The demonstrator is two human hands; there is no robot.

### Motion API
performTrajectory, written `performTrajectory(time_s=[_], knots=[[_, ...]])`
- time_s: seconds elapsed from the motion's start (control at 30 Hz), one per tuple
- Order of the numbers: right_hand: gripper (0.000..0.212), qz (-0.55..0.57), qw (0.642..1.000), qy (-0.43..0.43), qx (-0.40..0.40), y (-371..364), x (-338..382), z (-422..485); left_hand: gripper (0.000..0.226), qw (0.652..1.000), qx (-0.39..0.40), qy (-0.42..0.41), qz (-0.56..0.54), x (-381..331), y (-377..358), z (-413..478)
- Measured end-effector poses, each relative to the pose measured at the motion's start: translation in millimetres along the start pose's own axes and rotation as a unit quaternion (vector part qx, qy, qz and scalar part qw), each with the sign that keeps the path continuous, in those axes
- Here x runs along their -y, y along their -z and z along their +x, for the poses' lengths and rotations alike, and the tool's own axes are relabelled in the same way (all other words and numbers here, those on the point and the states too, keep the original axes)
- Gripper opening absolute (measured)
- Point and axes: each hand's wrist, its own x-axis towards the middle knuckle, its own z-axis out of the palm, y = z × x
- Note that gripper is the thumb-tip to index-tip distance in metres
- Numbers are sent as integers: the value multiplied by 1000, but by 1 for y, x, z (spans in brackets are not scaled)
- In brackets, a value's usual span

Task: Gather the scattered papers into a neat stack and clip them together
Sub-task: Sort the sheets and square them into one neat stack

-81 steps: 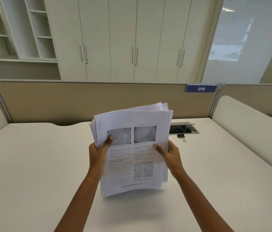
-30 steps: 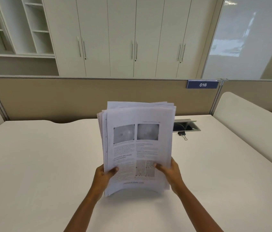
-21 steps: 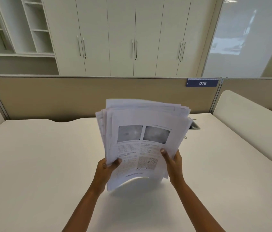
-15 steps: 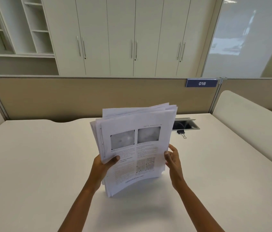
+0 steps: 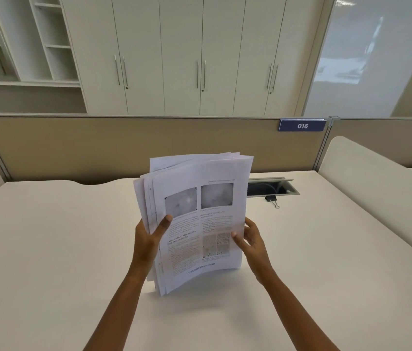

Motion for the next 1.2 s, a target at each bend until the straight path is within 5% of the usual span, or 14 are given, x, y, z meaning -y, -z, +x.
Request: performTrajectory(time_s=[0.17, 0.3, 0.4, 0.67, 0.8, 1.0, 1.2], knots=[[40, -12, 999, 11, -31, 0, 3, 5, 126, 999, 17, 49, -13, 32, -2, -19], [11, -7, 998, 4, -59, -5, 0, 6, 107, 995, 41, 91, -4, 54, -4, -34], [11, -4, 997, -9, -73, -7, 1, 5, 114, 996, 19, 89, 11, 54, -2, -32], [9, 61, 998, 13, -30, 2, 8, 0, 74, 995, -38, -71, -61, -20, 14, 7], [29, 89, 996, 18, 0, 4, 21, 5, 64, 990, -14, -120, -67, -50, 14, 20], [44, 95, 995, 9, 18, 3, 24, 5, 94, 998, -6, -32, -48, -10, 4, 2], [24, 49, 999, 24, -5, -2, 16, 2, 76, 1000, -29, 5, 6, 11, 0, -13]])
